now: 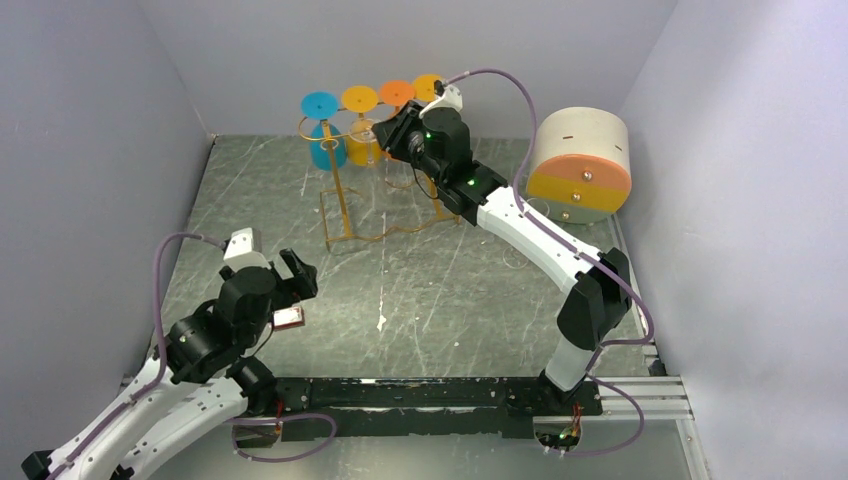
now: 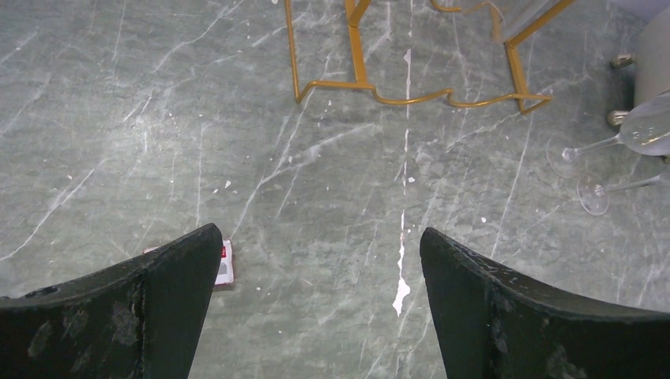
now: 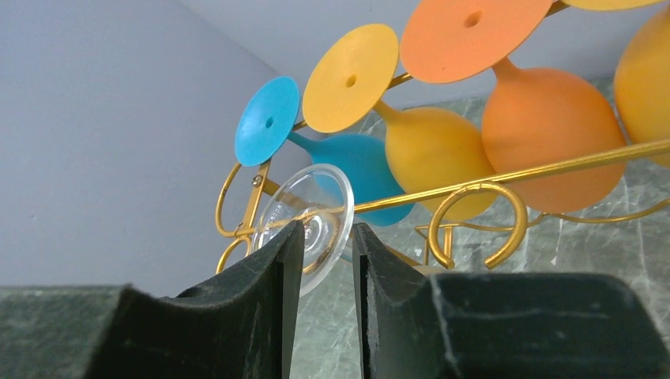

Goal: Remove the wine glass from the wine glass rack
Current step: Pick up the wine glass from the wine rack.

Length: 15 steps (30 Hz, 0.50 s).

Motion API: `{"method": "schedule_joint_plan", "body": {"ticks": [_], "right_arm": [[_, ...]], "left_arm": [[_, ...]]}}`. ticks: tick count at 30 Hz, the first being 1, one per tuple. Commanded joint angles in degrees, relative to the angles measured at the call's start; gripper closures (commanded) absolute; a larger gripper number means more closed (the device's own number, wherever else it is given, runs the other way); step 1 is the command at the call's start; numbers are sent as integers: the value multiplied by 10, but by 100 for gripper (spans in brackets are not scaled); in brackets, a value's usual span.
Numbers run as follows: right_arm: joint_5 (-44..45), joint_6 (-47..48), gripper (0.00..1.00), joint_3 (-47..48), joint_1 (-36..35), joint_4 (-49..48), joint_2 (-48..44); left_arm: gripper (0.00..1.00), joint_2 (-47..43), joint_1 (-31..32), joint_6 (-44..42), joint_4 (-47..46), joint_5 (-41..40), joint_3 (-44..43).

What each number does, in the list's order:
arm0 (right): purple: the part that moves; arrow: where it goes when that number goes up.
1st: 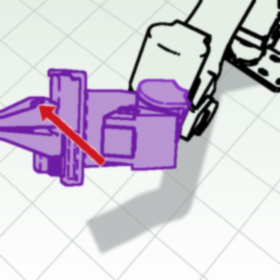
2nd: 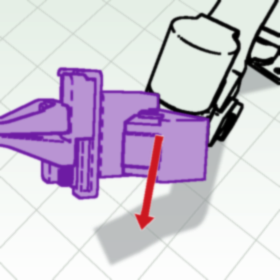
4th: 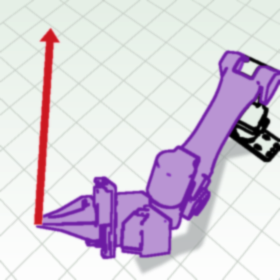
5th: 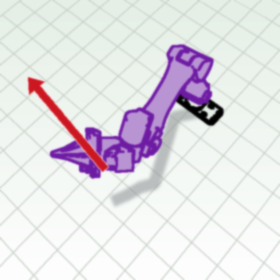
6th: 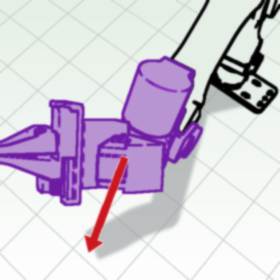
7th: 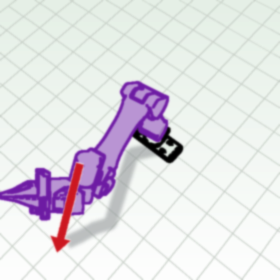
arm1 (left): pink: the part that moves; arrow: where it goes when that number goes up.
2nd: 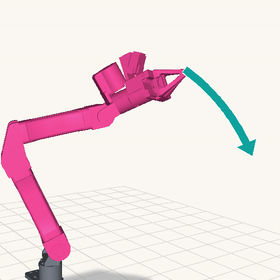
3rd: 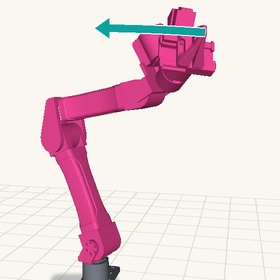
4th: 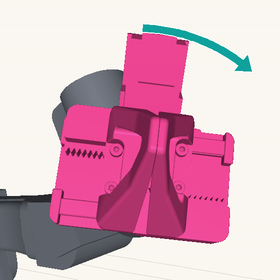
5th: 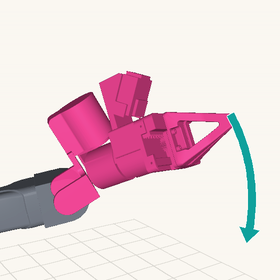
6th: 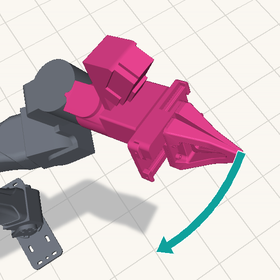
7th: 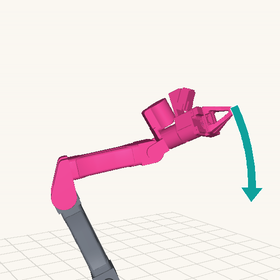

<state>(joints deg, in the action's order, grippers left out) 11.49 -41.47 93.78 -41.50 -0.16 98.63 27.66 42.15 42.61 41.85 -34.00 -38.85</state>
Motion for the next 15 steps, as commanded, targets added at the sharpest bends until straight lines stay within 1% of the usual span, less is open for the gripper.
{"method": "schedule_joint_plan", "body": {"ticks": [1,6,12,15], "right_arm": [[-21,-21,67,-4,5,-9,-5],[-32,-33,67,-8,7,-10,-6],[-11,-18,73,7,7,13,-4],[-12,-15,79,9,7,19,-3]], "left_arm": [[0,-23,0,-6,-18,5,2],[0,-33,0,-6,-22,8,6],[0,-30,1,-3,-18,5,5],[0,-25,0,4,-9,-2,1]]}}
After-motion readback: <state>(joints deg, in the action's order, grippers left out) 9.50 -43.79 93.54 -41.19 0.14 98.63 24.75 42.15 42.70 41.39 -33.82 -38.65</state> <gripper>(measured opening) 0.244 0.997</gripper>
